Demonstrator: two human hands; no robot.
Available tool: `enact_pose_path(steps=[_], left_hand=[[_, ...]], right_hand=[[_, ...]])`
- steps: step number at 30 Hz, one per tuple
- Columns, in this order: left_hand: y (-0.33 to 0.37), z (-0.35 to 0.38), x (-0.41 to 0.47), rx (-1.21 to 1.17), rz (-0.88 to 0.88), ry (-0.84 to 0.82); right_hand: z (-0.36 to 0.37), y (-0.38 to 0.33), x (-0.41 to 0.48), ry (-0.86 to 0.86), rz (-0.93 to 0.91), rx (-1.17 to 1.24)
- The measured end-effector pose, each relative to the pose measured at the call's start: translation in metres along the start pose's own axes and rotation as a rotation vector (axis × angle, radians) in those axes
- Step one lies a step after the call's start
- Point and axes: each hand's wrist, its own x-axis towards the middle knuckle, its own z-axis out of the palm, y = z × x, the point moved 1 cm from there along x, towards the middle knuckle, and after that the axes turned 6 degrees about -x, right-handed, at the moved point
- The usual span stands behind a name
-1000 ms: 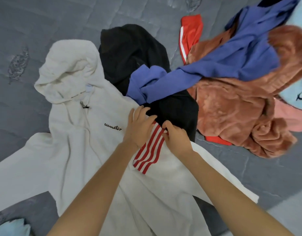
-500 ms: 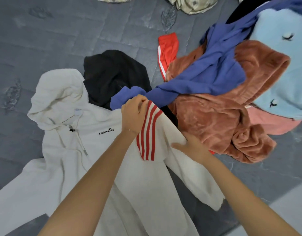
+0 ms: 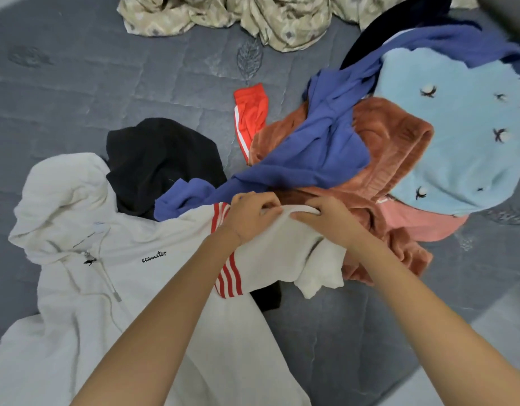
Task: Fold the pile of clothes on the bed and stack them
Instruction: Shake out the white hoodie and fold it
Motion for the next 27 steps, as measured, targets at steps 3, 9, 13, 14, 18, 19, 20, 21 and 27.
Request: enact_pose_path(steps=[3, 9, 13, 14, 18, 19, 20, 21, 27], left_hand=[[0.012, -0.003, 0.014, -0.263, -0.026, 0.222], [0.017, -0.004, 0.032, -0.366, -0.068, 0.437], [0.006, -0.001, 0.041, -0.357, -0.145, 0.520], [0.003, 0.001, 0.043, -0.337, -0.146, 0.509], [0.001, 0.006, 0.046, -0.263, -0.105, 0.495], [0.002, 0.008, 0.047, -0.256, -0.105, 0.494], [0.002, 0.010, 0.048, -0.257, -0.106, 0.497], [0.004, 0.012, 0.049, -0.265, -0.109, 0.501], [0.023, 0.032, 0.050, -0.046, -0.081, 0.536]], right_hand=[[-0.022, 0.007, 0.003, -0.110, 0.074, 0.010], [-0.042, 0.046, -0.017, -0.417, 0.209, 0.023], [-0.055, 0.075, -0.035, -0.455, 0.254, -0.077], [-0.061, 0.081, -0.037, -0.395, 0.269, -0.090], [-0.096, 0.099, -0.032, -0.029, 0.317, 0.054], [-0.106, 0.100, -0.028, 0.058, 0.307, 0.081], [-0.116, 0.098, -0.026, 0.136, 0.283, 0.091], [-0.125, 0.094, -0.023, 0.205, 0.250, 0.091], [-0.131, 0.088, -0.001, 0.398, 0.171, -0.046]])
